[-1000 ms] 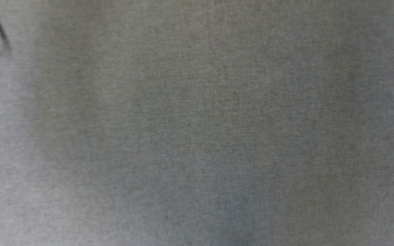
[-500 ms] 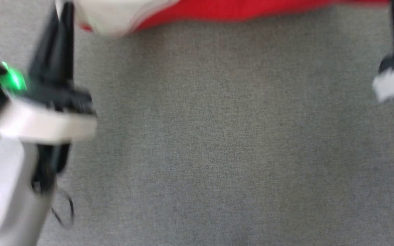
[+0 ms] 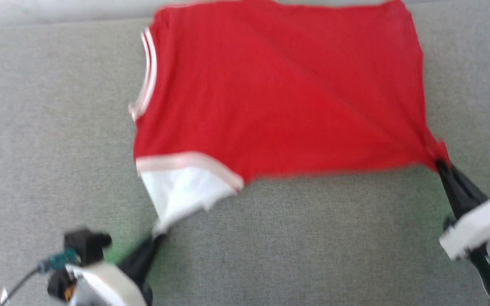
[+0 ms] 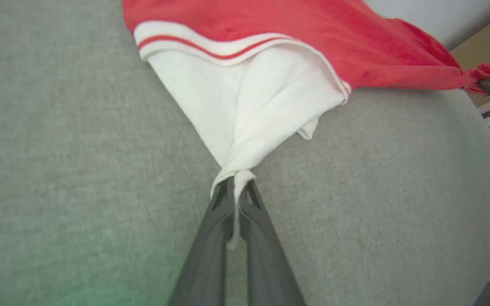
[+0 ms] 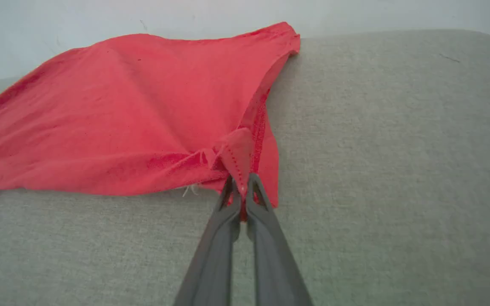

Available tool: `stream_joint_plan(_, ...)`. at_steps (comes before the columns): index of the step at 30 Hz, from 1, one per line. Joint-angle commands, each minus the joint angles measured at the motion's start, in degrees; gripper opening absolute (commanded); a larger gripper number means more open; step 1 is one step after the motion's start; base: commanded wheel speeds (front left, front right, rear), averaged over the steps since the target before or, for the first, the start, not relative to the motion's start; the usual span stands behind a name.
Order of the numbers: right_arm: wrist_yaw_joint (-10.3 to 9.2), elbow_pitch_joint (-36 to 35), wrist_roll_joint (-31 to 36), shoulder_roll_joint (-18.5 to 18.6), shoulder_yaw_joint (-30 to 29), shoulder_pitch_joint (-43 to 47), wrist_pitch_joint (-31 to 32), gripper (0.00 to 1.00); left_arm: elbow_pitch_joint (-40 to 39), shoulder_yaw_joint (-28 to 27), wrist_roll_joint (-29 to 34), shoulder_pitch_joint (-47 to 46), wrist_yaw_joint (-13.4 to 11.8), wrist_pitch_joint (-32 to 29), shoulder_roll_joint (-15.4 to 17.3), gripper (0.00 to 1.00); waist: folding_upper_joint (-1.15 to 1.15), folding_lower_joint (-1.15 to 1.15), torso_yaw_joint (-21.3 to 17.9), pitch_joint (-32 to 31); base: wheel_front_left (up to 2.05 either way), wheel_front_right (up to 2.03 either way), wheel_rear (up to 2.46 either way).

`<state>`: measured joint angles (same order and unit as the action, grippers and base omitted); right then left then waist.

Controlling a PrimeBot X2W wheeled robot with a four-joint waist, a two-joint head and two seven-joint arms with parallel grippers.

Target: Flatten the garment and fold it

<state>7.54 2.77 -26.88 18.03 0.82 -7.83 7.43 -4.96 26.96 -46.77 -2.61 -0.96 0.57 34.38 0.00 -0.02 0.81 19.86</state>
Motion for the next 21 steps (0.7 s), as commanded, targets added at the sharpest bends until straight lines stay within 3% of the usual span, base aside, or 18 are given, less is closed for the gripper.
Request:
stream_joint_plan(1, -0.05, -0.1, -0.6, 0.7, -0.9, 2.0, 0.6, 0.00, 0.5, 0.8, -1.6, 2.1, 0.6, -1.9, 0.7, 0.00, 0.00, 0.02, 0.6, -2.3, 0.00, 0.00, 0.00)
stream_joint_plan(10, -0.05, -0.3, -5.0, 1.4, -2.9, 12.7, 7.0, 0.00, -1.3, 3.0, -11.1, 10.3, -1.2, -13.7, 3.4, 0.00, 0.00, 0.02, 1.1, -6.1, 0.00, 0.00, 0.00)
stream_joint_plan(21, -0.05, -4.2, -9.5, 1.1, -6.6, 22.9, 18.7, 0.00, -11.4, 2.6, -20.3, 18.2, -4.7, -21.5, 6.8, 0.00, 0.00, 0.02, 1.3, -9.9, 0.00, 0.00, 0.00)
